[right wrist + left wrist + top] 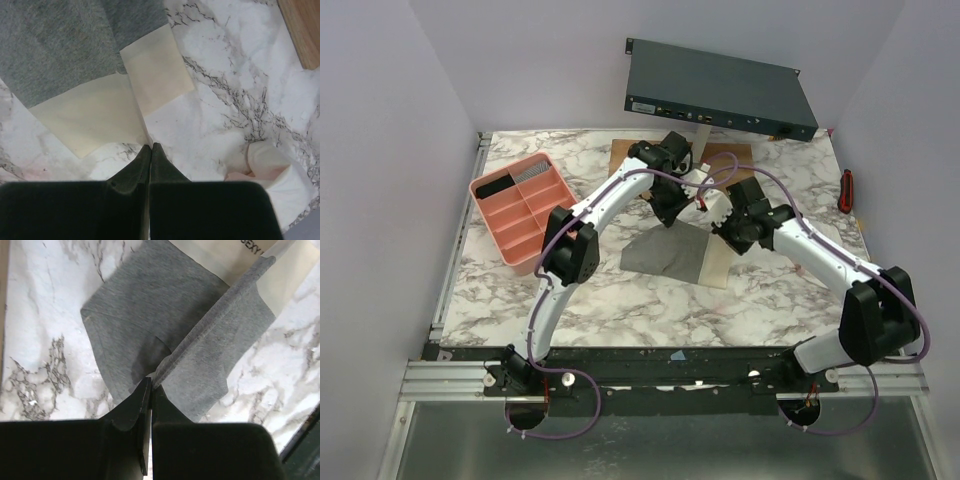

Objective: Roll the underwear
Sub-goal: Fold the underwear at the center of the board.

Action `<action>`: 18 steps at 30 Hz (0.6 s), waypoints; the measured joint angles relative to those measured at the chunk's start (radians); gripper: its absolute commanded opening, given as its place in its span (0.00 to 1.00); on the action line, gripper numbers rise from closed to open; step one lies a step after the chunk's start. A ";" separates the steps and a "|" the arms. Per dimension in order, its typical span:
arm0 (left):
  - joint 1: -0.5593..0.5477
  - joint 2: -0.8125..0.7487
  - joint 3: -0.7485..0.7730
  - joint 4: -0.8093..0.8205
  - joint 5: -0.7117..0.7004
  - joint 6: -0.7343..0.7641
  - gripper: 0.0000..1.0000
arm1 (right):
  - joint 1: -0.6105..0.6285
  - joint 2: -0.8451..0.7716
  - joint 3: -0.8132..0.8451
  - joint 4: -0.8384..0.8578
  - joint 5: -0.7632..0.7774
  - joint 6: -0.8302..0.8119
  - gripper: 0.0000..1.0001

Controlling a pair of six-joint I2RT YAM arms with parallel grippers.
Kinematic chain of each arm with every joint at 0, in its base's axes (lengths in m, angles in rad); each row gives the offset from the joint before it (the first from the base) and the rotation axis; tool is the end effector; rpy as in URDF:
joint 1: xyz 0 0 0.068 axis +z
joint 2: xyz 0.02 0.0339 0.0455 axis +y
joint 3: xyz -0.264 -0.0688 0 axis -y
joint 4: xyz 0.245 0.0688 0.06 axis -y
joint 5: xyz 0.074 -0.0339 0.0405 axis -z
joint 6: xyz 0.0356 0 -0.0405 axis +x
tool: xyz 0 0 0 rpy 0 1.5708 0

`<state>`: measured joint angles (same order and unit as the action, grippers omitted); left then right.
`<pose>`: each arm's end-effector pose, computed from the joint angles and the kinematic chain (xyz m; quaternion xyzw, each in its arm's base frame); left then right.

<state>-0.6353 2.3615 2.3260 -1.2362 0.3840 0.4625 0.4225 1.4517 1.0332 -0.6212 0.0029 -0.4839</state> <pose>0.3834 -0.2992 0.2482 0.5307 0.8132 -0.2006 0.1294 0.2667 0.1198 0.2364 -0.4222 0.8677 -0.0095 0.2623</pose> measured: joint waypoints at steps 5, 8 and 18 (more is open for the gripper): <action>-0.010 0.014 0.000 0.060 -0.061 0.014 0.00 | -0.014 0.023 0.000 0.033 0.020 -0.024 0.01; -0.011 0.018 -0.006 0.095 -0.098 0.024 0.00 | -0.018 0.045 0.000 0.058 0.025 -0.034 0.01; -0.010 0.040 -0.032 0.167 -0.208 0.031 0.03 | -0.035 0.135 -0.003 0.128 0.068 -0.047 0.01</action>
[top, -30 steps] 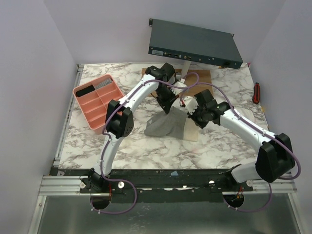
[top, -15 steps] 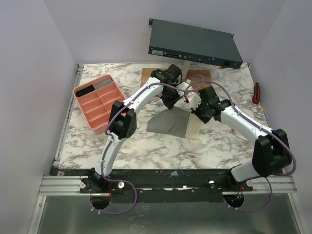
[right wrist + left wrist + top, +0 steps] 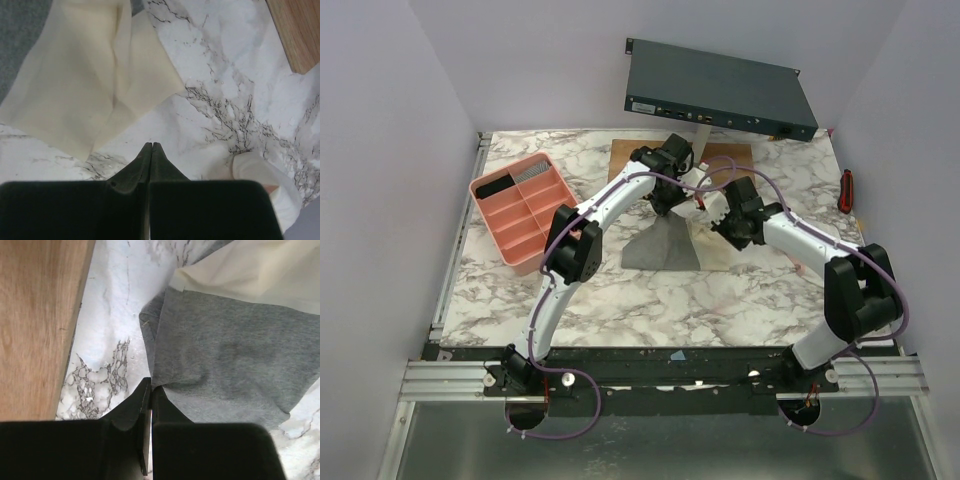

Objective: Roll the underwear
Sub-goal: Fold the underwear at the center of the board.

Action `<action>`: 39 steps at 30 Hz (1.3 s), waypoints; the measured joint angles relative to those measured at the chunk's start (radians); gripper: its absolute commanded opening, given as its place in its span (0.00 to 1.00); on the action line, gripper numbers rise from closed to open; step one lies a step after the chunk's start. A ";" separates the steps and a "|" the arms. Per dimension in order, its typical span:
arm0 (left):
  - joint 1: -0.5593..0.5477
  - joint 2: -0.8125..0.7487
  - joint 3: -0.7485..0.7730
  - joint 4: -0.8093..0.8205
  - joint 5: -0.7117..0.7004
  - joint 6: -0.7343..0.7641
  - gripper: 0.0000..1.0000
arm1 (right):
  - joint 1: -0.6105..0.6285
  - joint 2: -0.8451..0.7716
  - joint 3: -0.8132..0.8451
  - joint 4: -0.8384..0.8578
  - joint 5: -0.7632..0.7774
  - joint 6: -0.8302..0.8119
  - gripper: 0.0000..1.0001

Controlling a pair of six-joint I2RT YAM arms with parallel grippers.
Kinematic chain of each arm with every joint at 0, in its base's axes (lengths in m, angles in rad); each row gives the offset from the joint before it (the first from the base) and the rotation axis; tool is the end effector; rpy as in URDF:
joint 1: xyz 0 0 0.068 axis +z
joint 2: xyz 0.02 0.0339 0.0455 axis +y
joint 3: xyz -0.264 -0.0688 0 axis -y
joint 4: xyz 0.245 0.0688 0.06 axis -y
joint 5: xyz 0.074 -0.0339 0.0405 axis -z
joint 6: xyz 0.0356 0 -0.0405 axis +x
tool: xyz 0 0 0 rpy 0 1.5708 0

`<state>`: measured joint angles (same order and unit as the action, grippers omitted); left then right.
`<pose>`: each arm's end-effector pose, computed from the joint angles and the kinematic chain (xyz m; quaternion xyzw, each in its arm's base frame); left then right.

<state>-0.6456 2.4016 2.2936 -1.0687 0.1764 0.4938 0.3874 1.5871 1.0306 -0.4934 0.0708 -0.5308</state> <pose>0.4011 -0.3100 0.2241 0.5414 0.8133 -0.1009 0.1879 0.2959 0.1180 0.2040 -0.4198 0.8697 -0.0525 0.2542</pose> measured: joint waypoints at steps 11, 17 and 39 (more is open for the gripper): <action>-0.002 0.000 -0.034 0.076 -0.049 -0.011 0.25 | -0.016 0.040 -0.001 0.039 0.045 0.017 0.22; -0.004 0.000 -0.073 0.112 -0.061 -0.035 0.68 | -0.019 0.031 -0.031 0.095 -0.035 0.092 0.47; 0.159 -0.340 -0.393 0.217 0.118 -0.210 0.99 | -0.022 0.037 -0.111 0.468 -0.392 0.402 0.48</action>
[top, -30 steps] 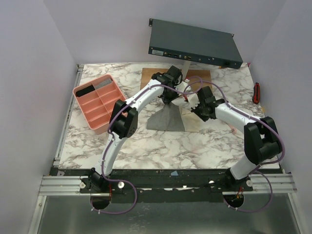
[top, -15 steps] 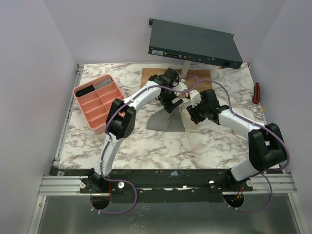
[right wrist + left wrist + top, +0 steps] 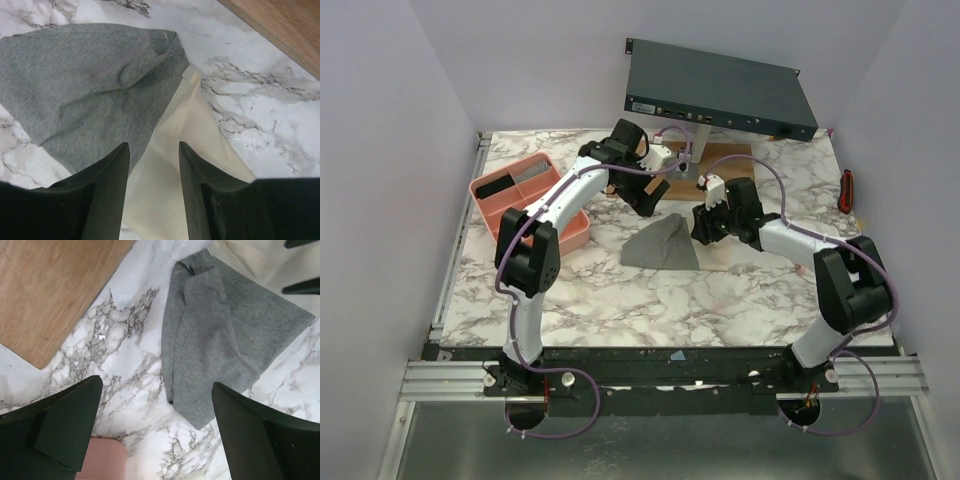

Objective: Roll the underwear
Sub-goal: Fold the underwear at the center of the board.

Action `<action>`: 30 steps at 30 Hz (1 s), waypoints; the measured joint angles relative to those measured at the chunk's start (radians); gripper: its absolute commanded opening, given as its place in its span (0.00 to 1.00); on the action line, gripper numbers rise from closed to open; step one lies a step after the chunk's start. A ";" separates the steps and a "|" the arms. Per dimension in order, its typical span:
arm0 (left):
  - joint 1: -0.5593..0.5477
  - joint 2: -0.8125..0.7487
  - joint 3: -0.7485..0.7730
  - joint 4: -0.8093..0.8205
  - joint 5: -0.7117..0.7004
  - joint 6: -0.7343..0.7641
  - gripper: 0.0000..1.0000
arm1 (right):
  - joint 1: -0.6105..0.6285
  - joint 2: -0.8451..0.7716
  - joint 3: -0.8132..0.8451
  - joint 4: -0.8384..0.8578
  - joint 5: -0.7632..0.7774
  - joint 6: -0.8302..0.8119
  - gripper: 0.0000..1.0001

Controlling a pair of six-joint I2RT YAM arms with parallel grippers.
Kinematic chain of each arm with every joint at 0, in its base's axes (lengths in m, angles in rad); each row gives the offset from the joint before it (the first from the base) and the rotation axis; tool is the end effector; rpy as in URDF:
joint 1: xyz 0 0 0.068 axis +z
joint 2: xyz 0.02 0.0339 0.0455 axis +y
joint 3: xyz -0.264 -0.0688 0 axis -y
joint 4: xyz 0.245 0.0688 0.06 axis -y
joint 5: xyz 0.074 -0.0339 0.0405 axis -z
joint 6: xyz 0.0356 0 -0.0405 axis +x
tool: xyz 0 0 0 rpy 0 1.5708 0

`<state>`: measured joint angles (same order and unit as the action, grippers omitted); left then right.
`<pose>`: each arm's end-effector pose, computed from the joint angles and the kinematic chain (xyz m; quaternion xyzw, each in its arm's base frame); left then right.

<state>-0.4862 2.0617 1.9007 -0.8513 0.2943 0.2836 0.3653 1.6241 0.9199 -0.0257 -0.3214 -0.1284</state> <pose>0.3958 -0.2209 0.2746 0.3945 0.8661 -0.1678 0.2570 0.3135 0.1319 0.1924 -0.2835 0.8579 0.1927 0.3828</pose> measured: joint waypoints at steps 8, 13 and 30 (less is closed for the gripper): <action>0.000 -0.048 -0.088 0.004 0.016 -0.004 0.99 | 0.002 0.087 0.042 0.032 0.011 0.055 0.47; 0.001 -0.048 -0.092 0.004 0.018 -0.005 0.99 | 0.008 0.098 0.062 0.035 0.043 0.064 0.46; 0.003 -0.048 -0.093 0.004 0.033 -0.008 0.99 | 0.022 0.157 0.090 0.027 0.109 0.065 0.12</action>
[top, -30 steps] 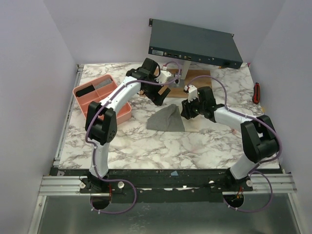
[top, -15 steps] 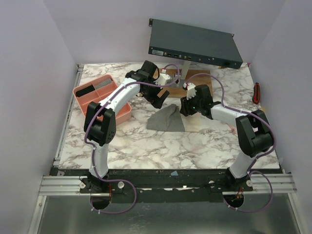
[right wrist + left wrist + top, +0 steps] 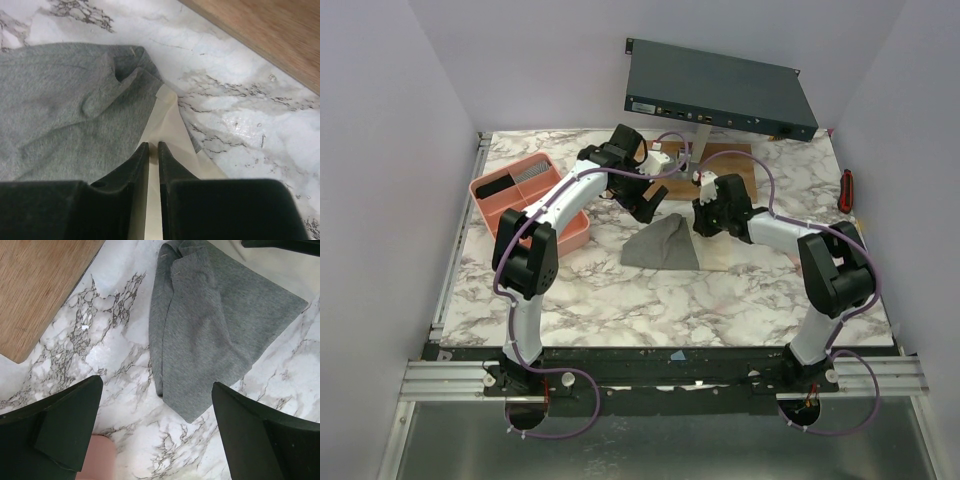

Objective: Roll the underwear
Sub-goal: Fold the underwear at the center of the board.

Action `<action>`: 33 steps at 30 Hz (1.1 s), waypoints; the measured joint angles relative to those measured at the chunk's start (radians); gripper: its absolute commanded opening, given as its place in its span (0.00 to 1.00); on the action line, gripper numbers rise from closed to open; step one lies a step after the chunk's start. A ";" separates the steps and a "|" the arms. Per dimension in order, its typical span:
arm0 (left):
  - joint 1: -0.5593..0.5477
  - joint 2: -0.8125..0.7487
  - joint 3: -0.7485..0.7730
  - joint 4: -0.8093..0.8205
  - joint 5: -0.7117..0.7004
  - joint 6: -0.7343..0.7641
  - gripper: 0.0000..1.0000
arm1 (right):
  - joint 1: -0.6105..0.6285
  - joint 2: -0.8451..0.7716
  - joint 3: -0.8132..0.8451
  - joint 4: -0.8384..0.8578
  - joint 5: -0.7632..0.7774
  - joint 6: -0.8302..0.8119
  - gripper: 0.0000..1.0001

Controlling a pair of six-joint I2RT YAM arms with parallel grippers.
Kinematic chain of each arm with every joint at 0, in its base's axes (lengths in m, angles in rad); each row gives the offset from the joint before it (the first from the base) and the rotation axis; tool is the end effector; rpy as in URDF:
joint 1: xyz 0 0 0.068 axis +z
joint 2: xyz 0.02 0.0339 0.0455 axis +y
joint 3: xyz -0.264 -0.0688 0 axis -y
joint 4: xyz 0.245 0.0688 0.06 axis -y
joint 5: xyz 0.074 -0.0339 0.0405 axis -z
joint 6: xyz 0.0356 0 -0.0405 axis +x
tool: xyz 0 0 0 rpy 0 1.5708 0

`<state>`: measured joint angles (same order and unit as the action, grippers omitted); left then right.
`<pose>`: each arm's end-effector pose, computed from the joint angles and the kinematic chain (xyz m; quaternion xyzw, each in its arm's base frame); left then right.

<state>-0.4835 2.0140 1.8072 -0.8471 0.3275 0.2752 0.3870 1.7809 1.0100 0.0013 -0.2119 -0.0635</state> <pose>0.3829 -0.2140 0.2668 0.3919 0.8706 -0.1830 0.2344 0.3405 0.1469 0.1683 -0.2447 0.8833 0.1586 0.3670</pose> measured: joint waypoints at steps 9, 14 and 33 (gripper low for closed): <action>0.000 0.000 -0.002 0.001 0.002 0.000 0.99 | 0.000 -0.002 0.039 -0.047 0.056 -0.037 0.01; 0.000 0.000 -0.023 0.007 0.002 0.005 0.99 | 0.000 -0.024 0.047 -0.090 0.074 -0.068 0.01; 0.000 -0.043 -0.082 0.019 0.006 0.037 0.99 | 0.000 -0.196 0.099 -0.370 0.150 -0.228 0.01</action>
<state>-0.4835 1.9709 1.7252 -0.8284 0.3340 0.3119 0.3870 1.5845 1.1091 -0.3683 -0.0616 -0.2916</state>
